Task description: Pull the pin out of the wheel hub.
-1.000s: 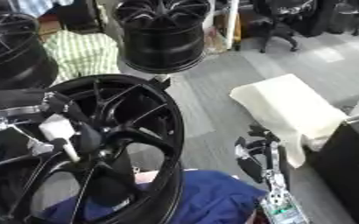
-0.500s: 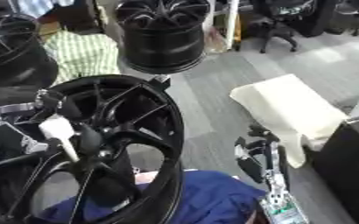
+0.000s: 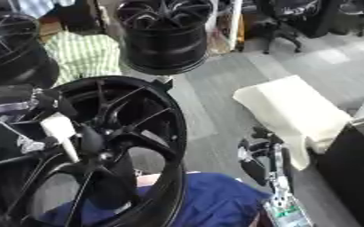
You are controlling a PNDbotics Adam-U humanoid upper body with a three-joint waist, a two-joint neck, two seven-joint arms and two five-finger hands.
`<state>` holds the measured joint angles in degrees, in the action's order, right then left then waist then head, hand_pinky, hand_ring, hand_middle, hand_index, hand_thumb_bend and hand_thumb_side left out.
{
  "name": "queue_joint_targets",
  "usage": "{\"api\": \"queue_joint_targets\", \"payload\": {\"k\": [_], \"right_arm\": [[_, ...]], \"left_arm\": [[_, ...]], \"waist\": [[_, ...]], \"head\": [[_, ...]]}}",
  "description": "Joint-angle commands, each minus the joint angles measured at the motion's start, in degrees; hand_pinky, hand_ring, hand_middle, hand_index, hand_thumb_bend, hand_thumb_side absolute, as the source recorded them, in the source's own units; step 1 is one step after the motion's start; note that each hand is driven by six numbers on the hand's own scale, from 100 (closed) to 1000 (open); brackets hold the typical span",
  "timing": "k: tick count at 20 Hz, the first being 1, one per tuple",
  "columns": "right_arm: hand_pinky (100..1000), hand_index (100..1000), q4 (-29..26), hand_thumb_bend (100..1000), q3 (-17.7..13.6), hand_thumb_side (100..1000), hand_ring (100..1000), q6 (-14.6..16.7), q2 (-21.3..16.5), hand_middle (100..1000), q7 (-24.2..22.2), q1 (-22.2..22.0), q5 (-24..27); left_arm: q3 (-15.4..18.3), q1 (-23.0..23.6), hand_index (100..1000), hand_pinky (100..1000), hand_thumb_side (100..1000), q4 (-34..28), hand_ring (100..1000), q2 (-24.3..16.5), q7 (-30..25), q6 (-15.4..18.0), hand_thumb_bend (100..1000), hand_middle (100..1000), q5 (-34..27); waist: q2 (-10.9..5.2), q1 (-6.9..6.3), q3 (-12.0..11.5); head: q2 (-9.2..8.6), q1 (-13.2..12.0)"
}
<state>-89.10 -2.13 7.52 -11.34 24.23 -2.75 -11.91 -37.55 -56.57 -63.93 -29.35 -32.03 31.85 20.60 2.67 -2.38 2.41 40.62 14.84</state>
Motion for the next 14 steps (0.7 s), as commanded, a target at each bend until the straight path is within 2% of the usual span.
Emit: {"api": "queue_joint_targets", "payload": {"k": [1, 5, 9, 14], "right_arm": [[502, 771, -0.4, 163, -0.3, 100, 537, 0.0, -1.1, 651, 0.2, 0.4, -0.2], [502, 771, -0.3, 162, -0.3, 100, 537, 0.1, -1.1, 651, 0.3, 0.4, -0.2], [502, 771, -0.3, 163, -0.4, 100, 537, 0.0, -1.0, 651, 0.4, 0.4, -0.1], [502, 770, -0.3, 164, -0.4, 100, 537, 0.1, -1.0, 651, 0.4, 0.4, -0.1]], "left_arm": [[0.3, -1.1, 875, 755, 297, -0.3, 729, -1.7, -19.9, 20.1, 257, 770, 0.4], [0.3, -1.1, 870, 746, 257, -0.2, 720, -1.6, -19.9, 20.1, 226, 758, 0.2], [0.0, -1.0, 854, 707, 192, -0.1, 673, -1.6, -19.9, 20.1, 175, 717, 0.7], [0.1, -0.9, 803, 651, 107, 0.2, 585, -1.5, -19.9, 20.1, 100, 593, 1.0]], "waist": [[-0.86, 0.10, 0.0], [-0.82, 0.08, 0.1], [-0.80, 0.06, 0.1], [-0.80, 0.06, 0.1]], "head": [[-0.78, 0.2], [-0.75, 0.2], [-0.75, 0.2], [-0.76, 0.2]]}}
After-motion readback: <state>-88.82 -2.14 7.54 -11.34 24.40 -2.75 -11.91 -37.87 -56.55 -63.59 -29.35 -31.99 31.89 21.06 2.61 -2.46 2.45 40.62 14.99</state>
